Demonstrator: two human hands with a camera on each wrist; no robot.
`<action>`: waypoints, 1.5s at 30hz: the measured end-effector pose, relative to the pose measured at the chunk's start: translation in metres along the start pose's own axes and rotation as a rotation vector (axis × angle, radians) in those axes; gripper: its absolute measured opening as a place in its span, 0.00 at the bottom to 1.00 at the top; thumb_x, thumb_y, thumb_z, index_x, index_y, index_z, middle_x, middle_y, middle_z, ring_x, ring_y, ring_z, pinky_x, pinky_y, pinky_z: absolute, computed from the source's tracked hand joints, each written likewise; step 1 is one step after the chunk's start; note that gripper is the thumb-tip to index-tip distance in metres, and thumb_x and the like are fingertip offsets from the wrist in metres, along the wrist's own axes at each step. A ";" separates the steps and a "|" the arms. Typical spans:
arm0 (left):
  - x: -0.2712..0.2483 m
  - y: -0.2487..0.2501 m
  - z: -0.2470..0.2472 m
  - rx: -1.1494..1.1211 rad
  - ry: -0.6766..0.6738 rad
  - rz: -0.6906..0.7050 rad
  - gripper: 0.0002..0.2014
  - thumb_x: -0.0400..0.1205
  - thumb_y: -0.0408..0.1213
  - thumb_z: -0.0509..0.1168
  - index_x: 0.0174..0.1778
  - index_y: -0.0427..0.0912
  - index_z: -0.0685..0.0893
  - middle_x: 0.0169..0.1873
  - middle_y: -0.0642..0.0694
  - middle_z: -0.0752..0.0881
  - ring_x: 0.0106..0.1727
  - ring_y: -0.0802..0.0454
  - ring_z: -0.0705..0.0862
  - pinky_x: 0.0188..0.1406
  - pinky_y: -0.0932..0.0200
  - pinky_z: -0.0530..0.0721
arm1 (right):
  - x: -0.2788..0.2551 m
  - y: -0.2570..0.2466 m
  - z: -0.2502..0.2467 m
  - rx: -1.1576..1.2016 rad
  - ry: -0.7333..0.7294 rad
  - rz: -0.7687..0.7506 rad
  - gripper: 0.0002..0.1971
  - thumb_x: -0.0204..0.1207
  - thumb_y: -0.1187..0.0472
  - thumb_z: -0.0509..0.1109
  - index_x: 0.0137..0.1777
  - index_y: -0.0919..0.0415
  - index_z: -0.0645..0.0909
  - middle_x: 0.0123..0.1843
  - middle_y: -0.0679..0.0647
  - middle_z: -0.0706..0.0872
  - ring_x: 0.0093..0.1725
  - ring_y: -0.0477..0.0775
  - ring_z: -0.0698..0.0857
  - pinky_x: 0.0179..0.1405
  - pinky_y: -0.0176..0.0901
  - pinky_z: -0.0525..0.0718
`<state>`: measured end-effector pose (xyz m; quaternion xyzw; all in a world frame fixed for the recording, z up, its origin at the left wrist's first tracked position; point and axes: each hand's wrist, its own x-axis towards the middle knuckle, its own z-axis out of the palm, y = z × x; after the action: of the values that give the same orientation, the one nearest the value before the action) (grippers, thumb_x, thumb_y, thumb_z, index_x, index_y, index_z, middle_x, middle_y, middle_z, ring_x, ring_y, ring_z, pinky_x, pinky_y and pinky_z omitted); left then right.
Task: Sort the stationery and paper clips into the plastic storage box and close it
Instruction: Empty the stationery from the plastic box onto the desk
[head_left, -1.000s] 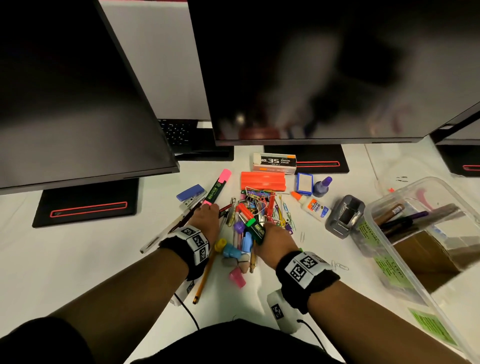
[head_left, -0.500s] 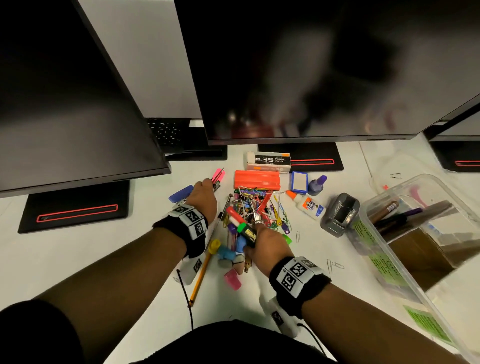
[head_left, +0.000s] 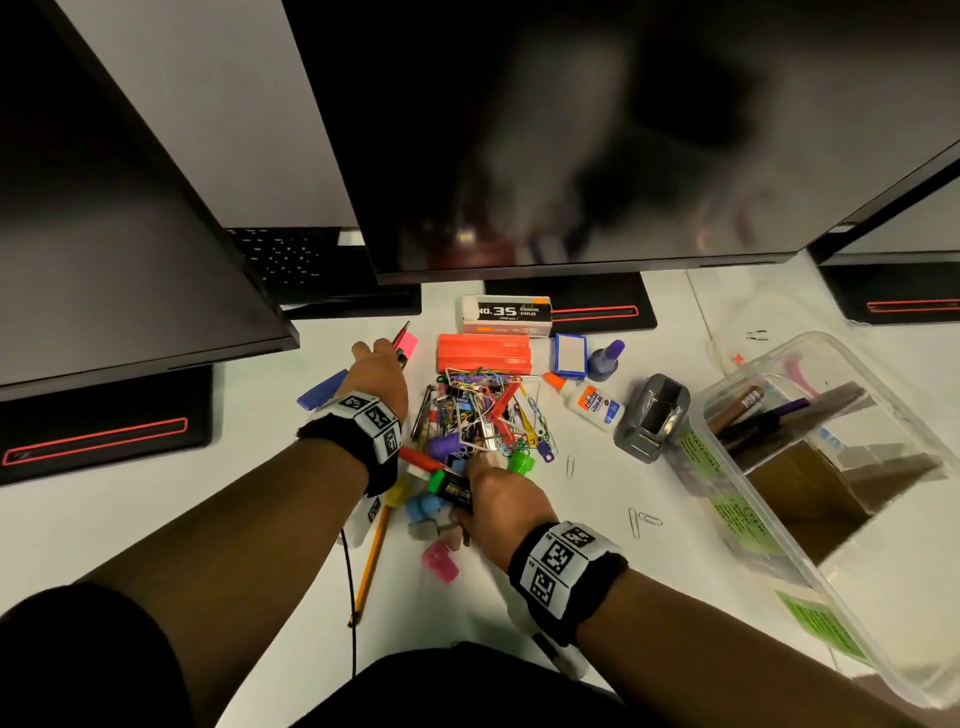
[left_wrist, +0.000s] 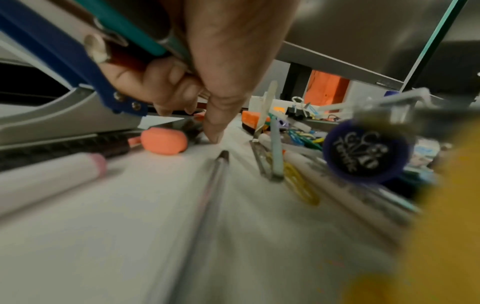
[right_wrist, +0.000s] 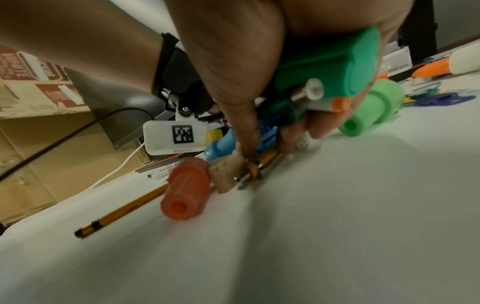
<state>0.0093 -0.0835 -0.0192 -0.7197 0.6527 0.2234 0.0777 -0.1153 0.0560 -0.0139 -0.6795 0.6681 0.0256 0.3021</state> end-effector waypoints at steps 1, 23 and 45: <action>0.000 -0.002 0.001 0.017 -0.005 -0.009 0.20 0.82 0.29 0.61 0.69 0.32 0.65 0.67 0.32 0.70 0.62 0.37 0.81 0.59 0.50 0.80 | 0.001 0.001 0.002 -0.010 -0.005 0.007 0.24 0.79 0.56 0.64 0.71 0.65 0.65 0.58 0.60 0.86 0.54 0.65 0.86 0.49 0.50 0.85; -0.043 0.000 -0.042 -0.047 -0.095 0.161 0.11 0.74 0.44 0.66 0.31 0.43 0.76 0.31 0.44 0.82 0.36 0.45 0.80 0.34 0.59 0.75 | -0.033 0.050 -0.083 0.463 -0.182 0.208 0.06 0.70 0.60 0.73 0.42 0.58 0.78 0.36 0.52 0.82 0.31 0.47 0.78 0.29 0.35 0.76; -0.152 0.241 -0.054 -0.132 -0.193 0.652 0.10 0.75 0.44 0.64 0.31 0.43 0.75 0.25 0.46 0.78 0.31 0.44 0.79 0.29 0.61 0.75 | -0.133 0.177 -0.168 1.542 0.349 0.486 0.03 0.73 0.74 0.66 0.39 0.69 0.79 0.28 0.61 0.85 0.22 0.53 0.84 0.19 0.38 0.84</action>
<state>-0.2208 -0.0006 0.1362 -0.4522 0.8222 0.3454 0.0169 -0.3553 0.1132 0.1148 -0.1123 0.6638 -0.4813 0.5613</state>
